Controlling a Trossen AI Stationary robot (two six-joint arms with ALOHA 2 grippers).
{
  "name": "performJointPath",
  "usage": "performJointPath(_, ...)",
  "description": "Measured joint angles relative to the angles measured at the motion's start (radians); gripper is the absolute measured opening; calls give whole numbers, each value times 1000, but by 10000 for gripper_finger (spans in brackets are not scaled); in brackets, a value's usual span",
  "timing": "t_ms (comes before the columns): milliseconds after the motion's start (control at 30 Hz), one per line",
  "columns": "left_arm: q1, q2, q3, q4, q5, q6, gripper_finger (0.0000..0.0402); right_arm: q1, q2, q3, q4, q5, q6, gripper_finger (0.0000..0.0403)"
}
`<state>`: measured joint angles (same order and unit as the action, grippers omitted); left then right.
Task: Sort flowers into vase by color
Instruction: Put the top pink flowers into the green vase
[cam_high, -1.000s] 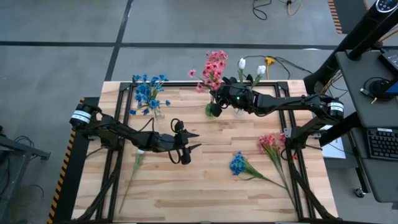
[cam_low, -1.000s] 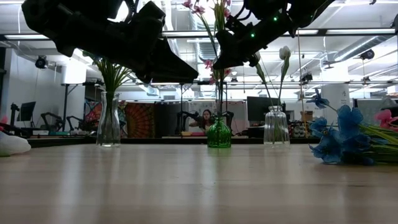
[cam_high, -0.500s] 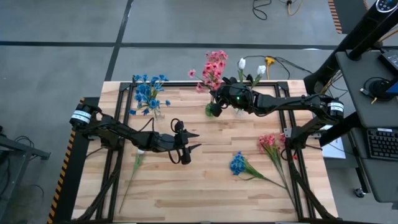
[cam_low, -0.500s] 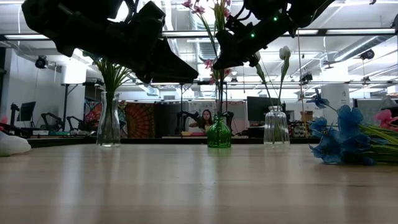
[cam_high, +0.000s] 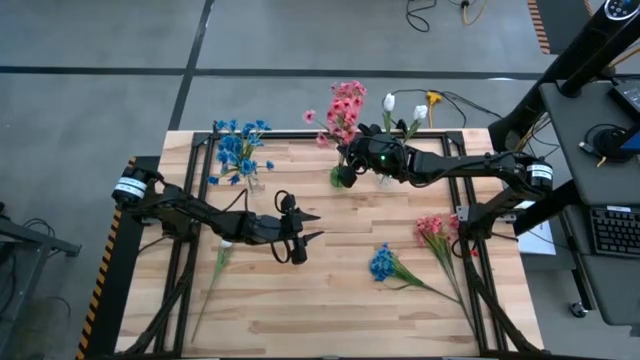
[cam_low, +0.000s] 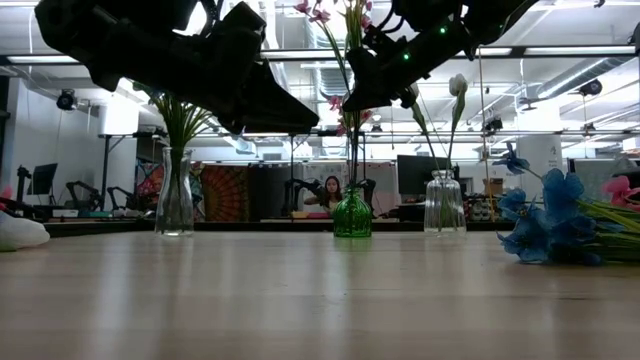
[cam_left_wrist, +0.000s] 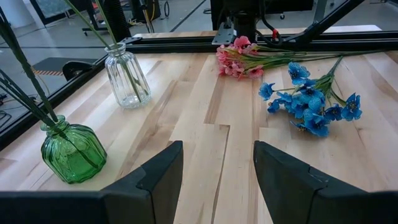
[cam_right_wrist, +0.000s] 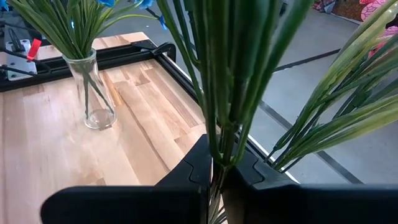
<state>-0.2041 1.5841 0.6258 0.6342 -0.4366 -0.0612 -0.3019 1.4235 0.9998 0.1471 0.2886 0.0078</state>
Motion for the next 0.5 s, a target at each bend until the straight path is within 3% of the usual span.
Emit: performJointPath(500,0,0,0,0,0,0,178,0,0,0,0,0,-8,13)
